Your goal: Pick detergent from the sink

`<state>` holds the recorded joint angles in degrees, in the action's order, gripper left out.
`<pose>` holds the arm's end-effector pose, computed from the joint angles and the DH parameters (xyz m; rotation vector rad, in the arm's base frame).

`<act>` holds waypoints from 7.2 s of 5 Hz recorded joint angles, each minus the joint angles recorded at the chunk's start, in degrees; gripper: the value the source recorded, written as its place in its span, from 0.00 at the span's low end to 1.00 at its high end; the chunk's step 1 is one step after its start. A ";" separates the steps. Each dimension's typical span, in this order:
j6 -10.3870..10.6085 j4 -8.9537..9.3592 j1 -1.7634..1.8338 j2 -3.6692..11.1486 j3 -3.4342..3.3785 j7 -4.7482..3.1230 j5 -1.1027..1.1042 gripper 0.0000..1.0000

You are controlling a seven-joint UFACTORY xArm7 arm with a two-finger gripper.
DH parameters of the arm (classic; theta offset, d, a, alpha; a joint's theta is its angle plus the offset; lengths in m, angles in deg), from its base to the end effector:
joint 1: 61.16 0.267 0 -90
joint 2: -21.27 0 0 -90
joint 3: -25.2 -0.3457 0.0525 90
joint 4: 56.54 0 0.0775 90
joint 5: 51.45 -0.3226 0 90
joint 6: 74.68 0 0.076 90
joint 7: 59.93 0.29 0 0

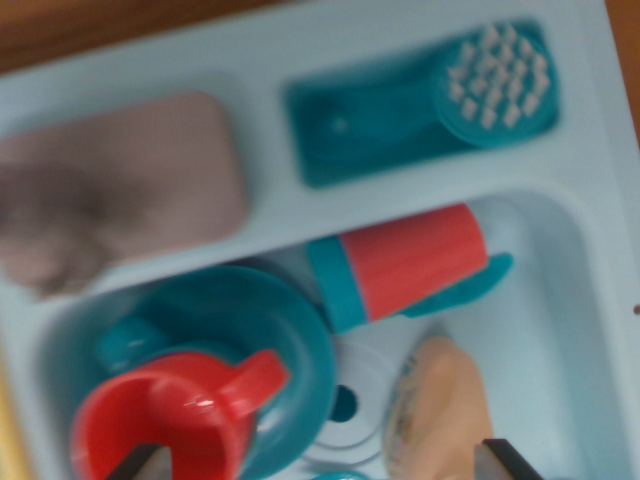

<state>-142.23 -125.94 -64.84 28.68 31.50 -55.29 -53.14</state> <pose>0.4596 -0.0739 0.2243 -3.0932 0.4162 0.1491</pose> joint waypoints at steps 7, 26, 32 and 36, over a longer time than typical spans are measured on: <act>9.25 9.09 -2.16 2.41 1.86 2.02 -0.03 0.00; 12.64 12.72 -3.21 3.27 2.78 3.05 0.01 1.00; 7.98 9.32 -3.16 1.99 2.79 3.21 0.25 1.00; 3.55 6.09 -3.12 0.78 2.81 3.37 0.47 1.00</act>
<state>-138.68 -119.85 -67.96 29.46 34.31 -51.93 -52.67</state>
